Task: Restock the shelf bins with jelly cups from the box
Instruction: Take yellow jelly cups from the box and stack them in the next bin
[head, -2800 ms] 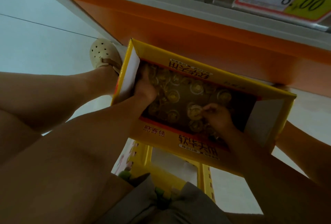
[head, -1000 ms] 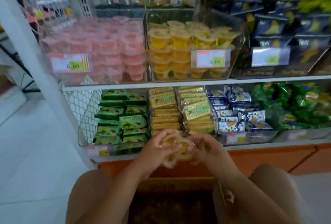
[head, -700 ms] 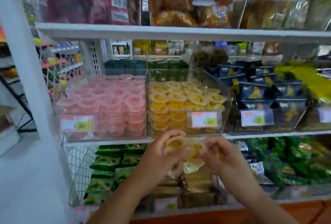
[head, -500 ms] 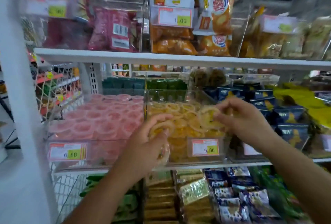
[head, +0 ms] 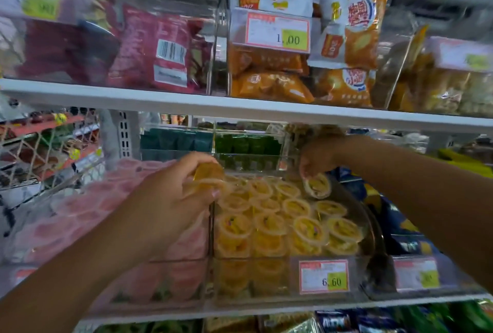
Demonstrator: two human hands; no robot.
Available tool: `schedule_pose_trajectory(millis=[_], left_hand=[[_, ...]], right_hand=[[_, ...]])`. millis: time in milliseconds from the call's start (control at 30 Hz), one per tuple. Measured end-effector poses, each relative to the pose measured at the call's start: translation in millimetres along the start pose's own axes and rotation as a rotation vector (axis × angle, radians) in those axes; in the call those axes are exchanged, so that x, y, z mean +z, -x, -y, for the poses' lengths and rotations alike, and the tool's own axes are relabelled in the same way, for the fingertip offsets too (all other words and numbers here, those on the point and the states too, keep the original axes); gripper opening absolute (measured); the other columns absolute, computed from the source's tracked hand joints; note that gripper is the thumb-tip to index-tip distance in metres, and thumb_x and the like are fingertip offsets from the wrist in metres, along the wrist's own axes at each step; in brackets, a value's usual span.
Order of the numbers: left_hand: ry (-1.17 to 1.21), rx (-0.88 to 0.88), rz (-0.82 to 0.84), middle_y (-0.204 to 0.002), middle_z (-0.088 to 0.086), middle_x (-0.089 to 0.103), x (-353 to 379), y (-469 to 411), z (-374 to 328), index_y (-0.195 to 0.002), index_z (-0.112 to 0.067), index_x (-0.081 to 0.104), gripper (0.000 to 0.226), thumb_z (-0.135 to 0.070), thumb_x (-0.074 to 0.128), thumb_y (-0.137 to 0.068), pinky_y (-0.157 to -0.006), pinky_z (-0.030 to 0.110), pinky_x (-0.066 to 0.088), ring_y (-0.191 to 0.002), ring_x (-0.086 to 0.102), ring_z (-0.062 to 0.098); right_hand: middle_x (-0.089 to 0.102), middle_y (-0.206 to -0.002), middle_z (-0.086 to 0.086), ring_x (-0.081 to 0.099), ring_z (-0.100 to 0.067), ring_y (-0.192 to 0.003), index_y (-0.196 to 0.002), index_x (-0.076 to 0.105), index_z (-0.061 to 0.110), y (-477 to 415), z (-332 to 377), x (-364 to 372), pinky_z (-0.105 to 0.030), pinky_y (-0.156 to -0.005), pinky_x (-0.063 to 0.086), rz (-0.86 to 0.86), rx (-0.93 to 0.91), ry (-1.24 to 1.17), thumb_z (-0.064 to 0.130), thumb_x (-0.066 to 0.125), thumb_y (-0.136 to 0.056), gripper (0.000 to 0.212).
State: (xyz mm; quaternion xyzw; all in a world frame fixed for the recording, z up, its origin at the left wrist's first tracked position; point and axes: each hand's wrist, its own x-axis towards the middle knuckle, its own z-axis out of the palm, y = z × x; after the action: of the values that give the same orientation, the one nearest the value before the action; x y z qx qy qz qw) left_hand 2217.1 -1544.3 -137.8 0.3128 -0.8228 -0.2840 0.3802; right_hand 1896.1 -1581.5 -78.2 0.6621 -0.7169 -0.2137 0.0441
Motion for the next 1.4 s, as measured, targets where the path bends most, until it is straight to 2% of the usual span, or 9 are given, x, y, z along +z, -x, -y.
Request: schedule_pose_trajectory(millis=[133,333,500,600,767,900,1000,1233,1400], left_hand=[[-0.001,-0.010,-0.003,-0.079,-0.033,0.063,0,-4,5,-0.100,-0.045,0.055,0.034,-0.058,0.050,-0.069,-0.052,0.018,0.036,-0.059,0.057,-0.012],[-0.014,-0.014,-0.023,-0.080,-0.032,0.064,3,-3,16,-0.100,-0.044,0.056,0.018,-0.044,0.060,-0.082,-0.056,0.024,0.040,-0.060,0.058,-0.011],[-0.035,-0.005,-0.050,-0.094,-0.033,0.066,-2,-3,24,-0.103,-0.046,0.057,0.021,-0.034,0.063,-0.087,-0.066,0.025,0.044,-0.079,0.061,-0.012],[-0.029,0.007,-0.067,-0.094,-0.027,0.068,-5,-3,27,-0.102,-0.047,0.058,0.022,-0.034,0.063,-0.086,-0.070,0.030,0.048,-0.079,0.064,-0.006],[-0.035,0.032,-0.074,-0.089,-0.025,0.068,-11,-5,27,-0.102,-0.047,0.057,0.021,-0.033,0.063,-0.087,-0.062,0.027,0.043,-0.067,0.061,-0.008],[-0.044,0.010,-0.098,-0.084,-0.027,0.065,-15,-7,29,-0.103,-0.046,0.056,0.020,-0.035,0.061,-0.087,-0.046,0.010,0.033,-0.057,0.056,-0.013],[-0.010,0.013,-0.102,-0.088,-0.023,0.067,-19,-6,35,-0.105,-0.046,0.056,0.024,-0.042,0.061,-0.082,-0.054,0.016,0.038,-0.061,0.057,-0.011],[-0.029,0.012,-0.106,-0.087,-0.019,0.070,-27,-8,47,-0.105,-0.041,0.058,0.022,-0.025,0.061,-0.090,-0.053,0.008,0.041,-0.056,0.059,-0.004],[-0.027,0.020,-0.122,-0.085,-0.023,0.067,-26,-9,48,-0.105,-0.041,0.057,0.022,-0.026,0.063,-0.089,-0.055,0.006,0.041,-0.058,0.059,-0.009]], right_hand=[[0.061,-0.105,0.001,0.051,-0.012,-0.094,-0.118,0.068,0.016,-7,17,-6,-0.026,-0.070,0.045,0.145,0.020,-0.007,0.021,0.060,-0.094,0.026],[0.057,-0.126,-0.001,0.053,-0.021,-0.110,-0.124,0.062,0.017,-12,12,2,-0.032,-0.089,0.049,0.110,0.099,-0.025,0.021,0.070,-0.086,0.039],[0.051,-0.083,-0.001,0.046,-0.013,-0.070,-0.091,0.052,0.012,0,-6,4,-0.023,-0.054,0.037,-0.082,0.071,-0.263,0.016,0.069,-0.084,0.018],[0.057,-0.090,0.003,0.053,-0.012,-0.079,-0.096,0.061,0.021,6,-16,0,-0.022,-0.063,0.041,-0.221,0.058,-0.488,0.015,0.066,-0.084,0.015],[0.058,-0.128,0.003,0.052,-0.017,-0.119,-0.100,0.068,0.036,-2,-4,-5,-0.033,-0.102,0.043,-0.290,-0.052,-0.895,0.001,0.062,-0.085,0.039],[0.063,-0.120,-0.004,0.061,-0.022,-0.107,-0.111,0.067,0.024,-30,31,-11,-0.037,-0.090,0.054,-0.340,-0.055,-0.971,0.001,0.058,-0.091,0.032],[0.067,-0.110,-0.014,0.064,-0.019,-0.085,-0.105,0.066,0.015,-58,59,-15,-0.024,-0.065,0.055,-0.380,-0.035,-1.163,-0.003,0.058,-0.091,0.025],[0.063,-0.075,-0.014,0.060,-0.018,-0.053,-0.089,0.065,0.007,-99,95,-13,-0.026,-0.049,0.052,-0.256,0.102,-1.184,-0.006,0.055,-0.092,0.017],[0.067,-0.104,-0.008,0.063,-0.015,-0.083,-0.114,0.065,0.015,-88,91,-6,-0.030,-0.078,0.055,-0.104,-0.044,-0.972,0.010,0.058,-0.094,0.022]])
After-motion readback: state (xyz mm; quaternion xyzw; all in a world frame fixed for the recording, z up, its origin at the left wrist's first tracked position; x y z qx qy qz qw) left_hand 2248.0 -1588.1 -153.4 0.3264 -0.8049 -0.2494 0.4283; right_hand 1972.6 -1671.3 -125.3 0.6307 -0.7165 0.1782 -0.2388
